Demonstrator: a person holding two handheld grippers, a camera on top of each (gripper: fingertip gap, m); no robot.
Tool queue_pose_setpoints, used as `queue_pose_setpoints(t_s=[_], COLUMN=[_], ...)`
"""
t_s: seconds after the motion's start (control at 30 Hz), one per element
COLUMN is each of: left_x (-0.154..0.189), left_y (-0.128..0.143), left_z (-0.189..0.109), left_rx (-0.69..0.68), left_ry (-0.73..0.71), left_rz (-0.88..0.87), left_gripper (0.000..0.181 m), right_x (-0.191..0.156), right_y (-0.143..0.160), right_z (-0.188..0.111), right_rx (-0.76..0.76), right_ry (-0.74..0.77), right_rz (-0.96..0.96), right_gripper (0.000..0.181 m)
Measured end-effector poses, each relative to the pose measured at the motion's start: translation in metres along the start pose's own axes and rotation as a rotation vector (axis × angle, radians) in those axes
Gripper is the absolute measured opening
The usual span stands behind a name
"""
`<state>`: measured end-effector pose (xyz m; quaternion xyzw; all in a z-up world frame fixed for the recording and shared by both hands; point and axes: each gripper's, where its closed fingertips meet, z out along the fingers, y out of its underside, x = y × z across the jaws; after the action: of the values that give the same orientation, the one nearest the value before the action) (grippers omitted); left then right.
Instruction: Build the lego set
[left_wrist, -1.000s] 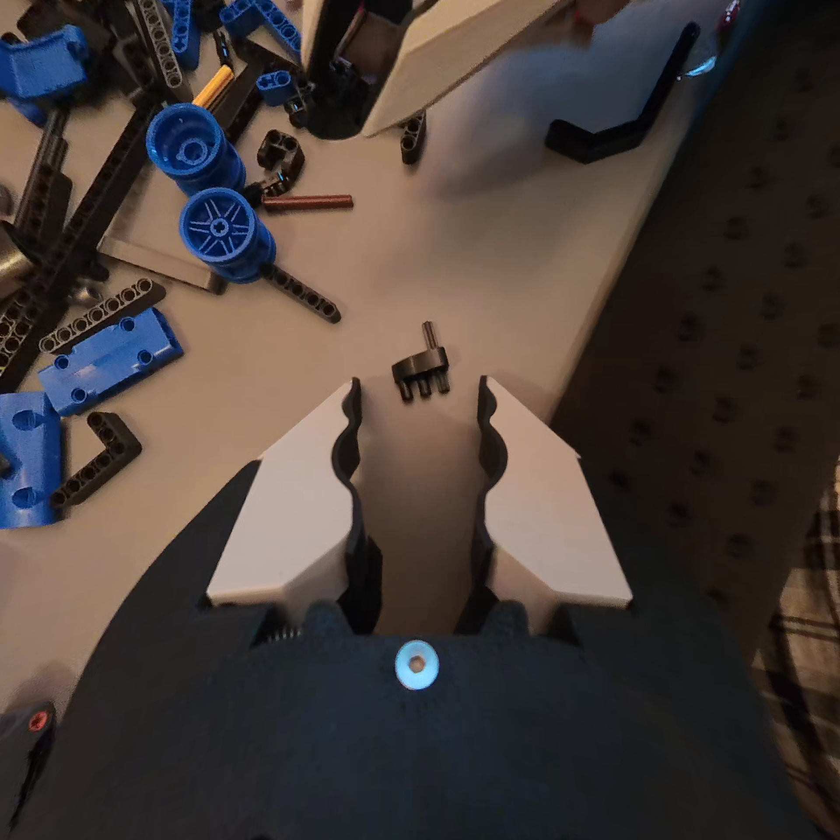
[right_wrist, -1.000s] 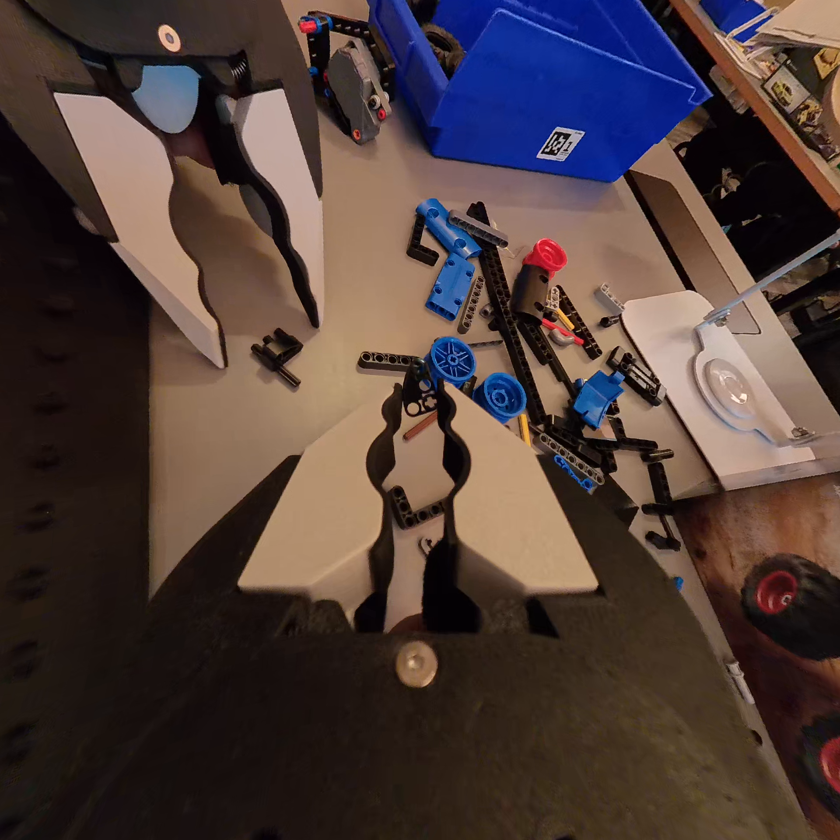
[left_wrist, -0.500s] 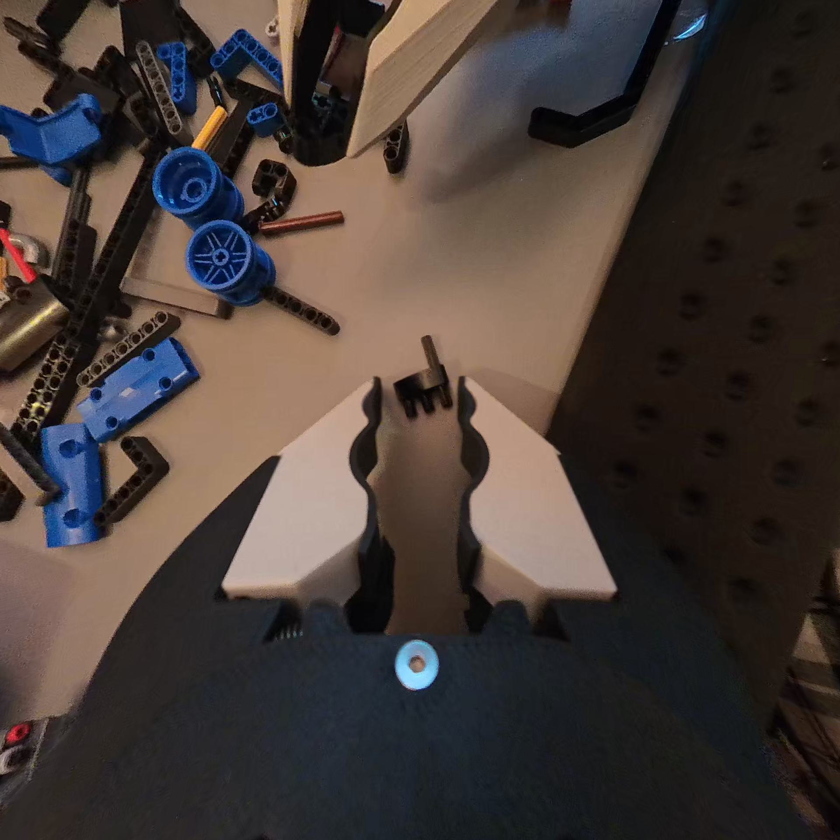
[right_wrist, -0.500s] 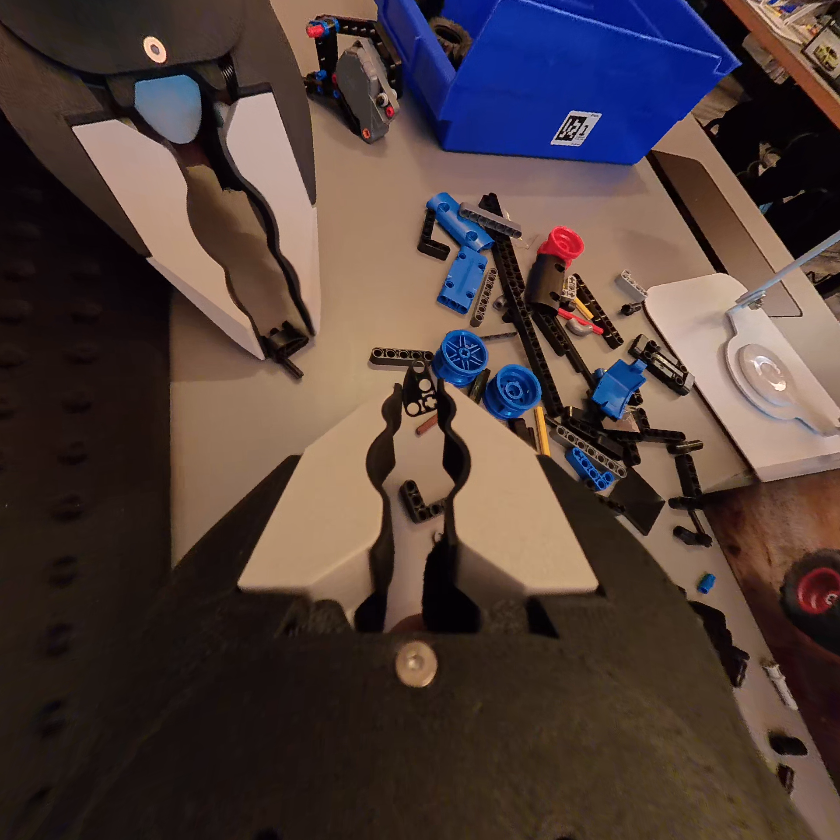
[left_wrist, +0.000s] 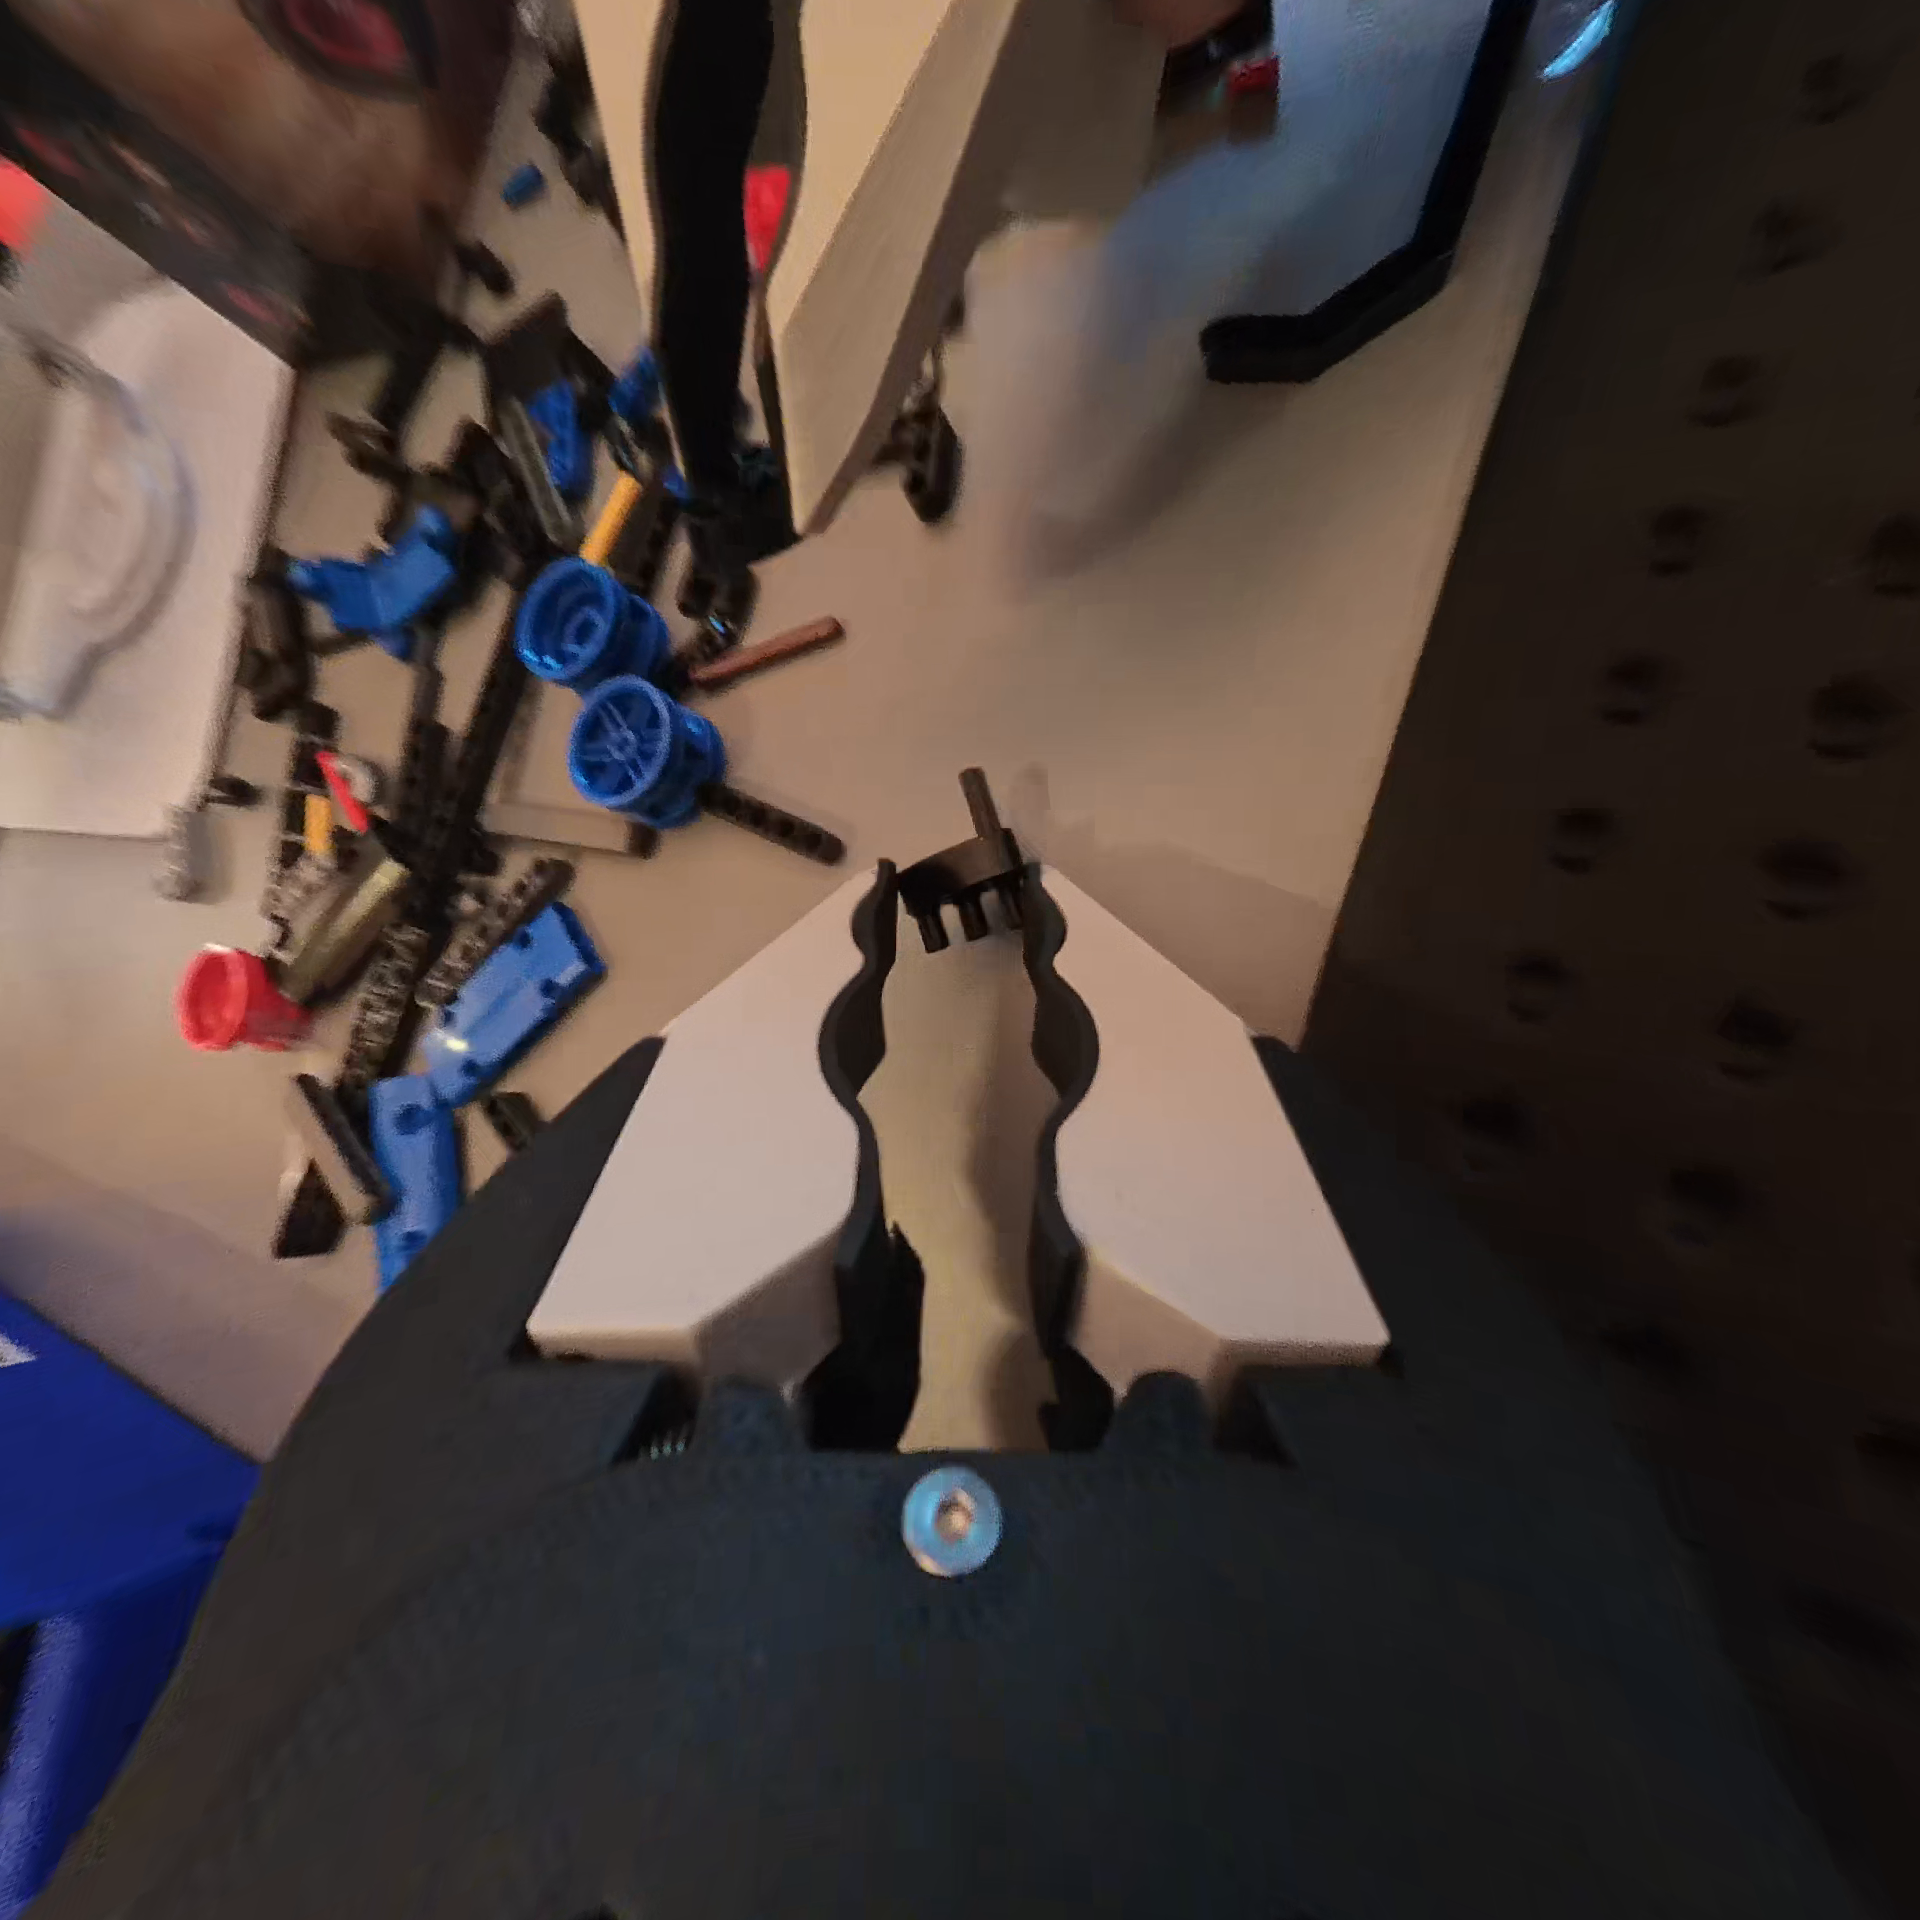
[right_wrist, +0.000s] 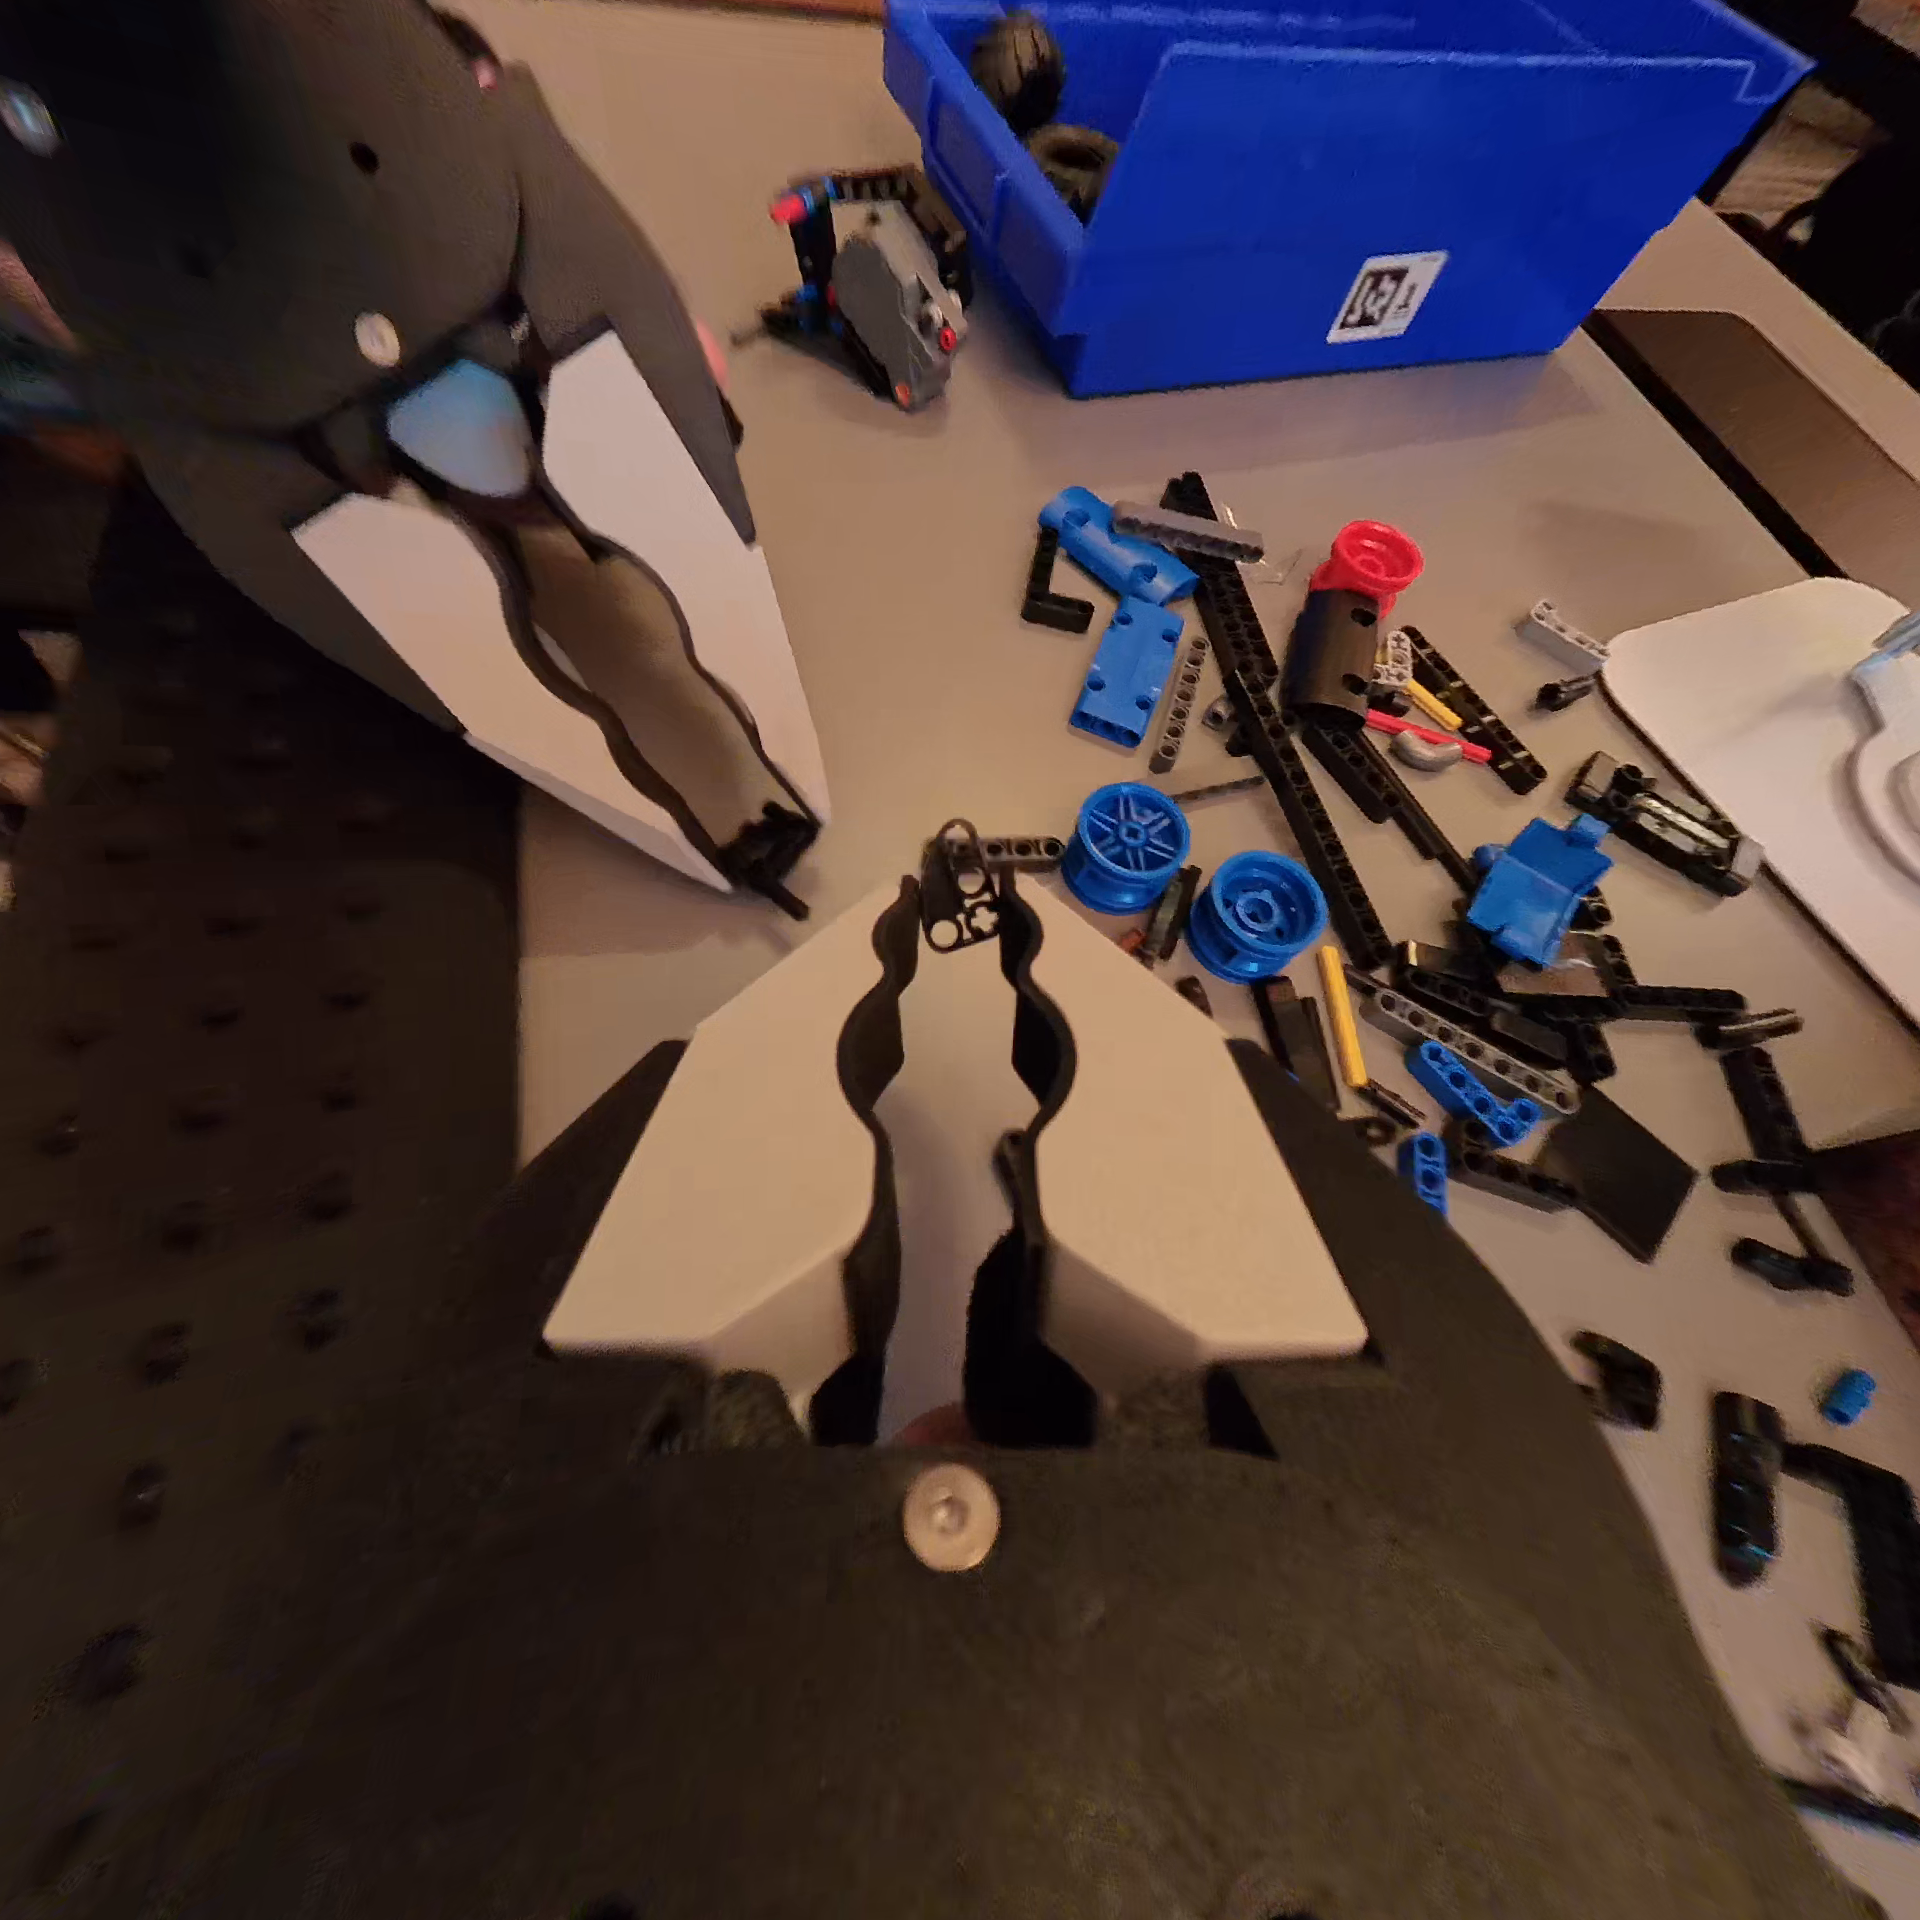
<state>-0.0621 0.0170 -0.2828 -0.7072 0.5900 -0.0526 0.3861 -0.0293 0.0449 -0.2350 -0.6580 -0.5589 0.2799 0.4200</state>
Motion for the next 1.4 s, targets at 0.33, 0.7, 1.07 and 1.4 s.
queue_pose_setpoints(t_s=[0.33,0.7,1.07,1.4], left_x=[-0.05,-0.055,-0.062,-0.064], left_y=[-0.056,-0.082,-0.12,-0.143], left_z=[-0.034,-0.045,-0.059,-0.073], left_rx=[0.252,0.304,0.344,0.363], left_ry=[-0.397,-0.496,-0.574,-0.626], left_rz=[0.207,0.33,0.42,0.457], left_gripper=[0.02,0.021,0.021,0.02], right_x=[-0.003,0.005,0.003,0.01], right_y=[-0.037,-0.064,-0.083,-0.09], right_z=[-0.015,-0.043,-0.071,-0.089], right_rx=[0.22,0.461,0.636,0.724], right_ry=[-0.133,-0.309,-0.478,-0.514], right_rz=[0.259,0.495,0.555,0.569], right_gripper=[0.013,0.013,0.012,0.012])
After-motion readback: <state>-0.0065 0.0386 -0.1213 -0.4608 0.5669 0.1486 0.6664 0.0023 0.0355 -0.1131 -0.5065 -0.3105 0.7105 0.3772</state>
